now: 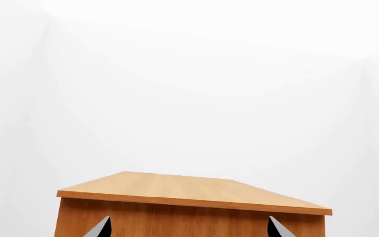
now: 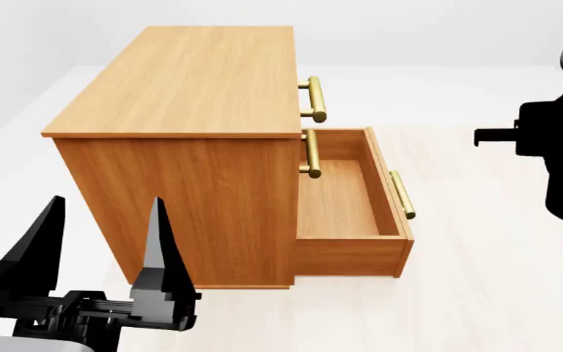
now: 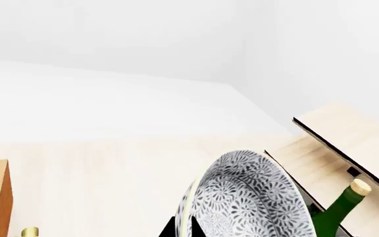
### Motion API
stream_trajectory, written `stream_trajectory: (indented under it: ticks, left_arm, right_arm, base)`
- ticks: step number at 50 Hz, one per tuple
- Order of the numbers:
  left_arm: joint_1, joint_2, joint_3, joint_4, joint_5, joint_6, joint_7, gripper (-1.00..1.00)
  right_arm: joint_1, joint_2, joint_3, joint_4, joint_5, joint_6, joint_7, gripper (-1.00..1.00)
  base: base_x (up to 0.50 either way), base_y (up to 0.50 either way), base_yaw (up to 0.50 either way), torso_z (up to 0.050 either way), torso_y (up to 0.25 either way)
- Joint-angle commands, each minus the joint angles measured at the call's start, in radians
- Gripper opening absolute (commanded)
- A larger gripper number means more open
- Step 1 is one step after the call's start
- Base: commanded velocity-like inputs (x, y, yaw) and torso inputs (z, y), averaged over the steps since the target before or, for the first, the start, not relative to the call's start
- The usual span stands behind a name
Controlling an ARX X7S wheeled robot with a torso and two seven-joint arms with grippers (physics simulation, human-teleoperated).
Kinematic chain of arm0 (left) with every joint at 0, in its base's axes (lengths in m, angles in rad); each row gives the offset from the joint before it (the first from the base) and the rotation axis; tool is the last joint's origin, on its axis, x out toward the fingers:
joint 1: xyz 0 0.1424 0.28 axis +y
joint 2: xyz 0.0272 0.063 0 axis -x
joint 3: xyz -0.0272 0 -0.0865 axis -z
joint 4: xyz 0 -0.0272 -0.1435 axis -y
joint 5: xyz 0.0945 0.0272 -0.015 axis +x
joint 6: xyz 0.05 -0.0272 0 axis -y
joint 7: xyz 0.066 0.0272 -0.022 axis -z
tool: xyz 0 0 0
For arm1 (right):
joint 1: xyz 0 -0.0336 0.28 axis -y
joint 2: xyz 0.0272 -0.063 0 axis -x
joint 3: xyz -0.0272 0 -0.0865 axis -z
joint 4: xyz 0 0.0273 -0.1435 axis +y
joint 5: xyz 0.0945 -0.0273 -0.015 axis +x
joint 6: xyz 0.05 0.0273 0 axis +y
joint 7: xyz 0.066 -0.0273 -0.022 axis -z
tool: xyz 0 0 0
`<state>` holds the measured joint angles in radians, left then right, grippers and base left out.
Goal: Put the bowl on top of the cabinet.
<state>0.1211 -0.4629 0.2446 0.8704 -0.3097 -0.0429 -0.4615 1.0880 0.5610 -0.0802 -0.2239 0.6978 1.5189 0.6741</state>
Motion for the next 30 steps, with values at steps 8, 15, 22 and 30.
stream_trajectory:
  ticks: [8, 15, 22, 30]
  left_arm:
    - [0.001, -0.004, 0.003, -0.006, -0.001, 0.009, -0.003, 1.0]
    - [0.0, -0.006, 0.006, -0.003, -0.003, 0.007, -0.005, 1.0]
    - [-0.002, -0.008, 0.005, 0.002, -0.006, 0.002, -0.009, 1.0]
    - [-0.003, -0.009, 0.011, 0.001, -0.001, 0.003, -0.011, 1.0]
  right_arm:
    - [0.239, -0.038, -0.197, 0.113, 0.023, -0.034, -0.085, -1.0]
    - [0.349, -0.066, -0.281, 0.176, 0.014, -0.054, -0.13, -1.0]
    - [0.414, -0.105, -0.35, 0.239, 0.003, -0.085, -0.17, -1.0]
    - [0.457, -0.167, -0.388, 0.293, -0.001, -0.108, -0.187, -1.0]
  base:
    - [0.0, 0.0, 0.0, 0.0, 0.0]
    - [0.0, 0.0, 0.0, 0.0, 0.0]
    - [0.0, 0.0, 0.0, 0.0, 0.001]
    - [0.0, 0.0, 0.0, 0.0, 0.0]
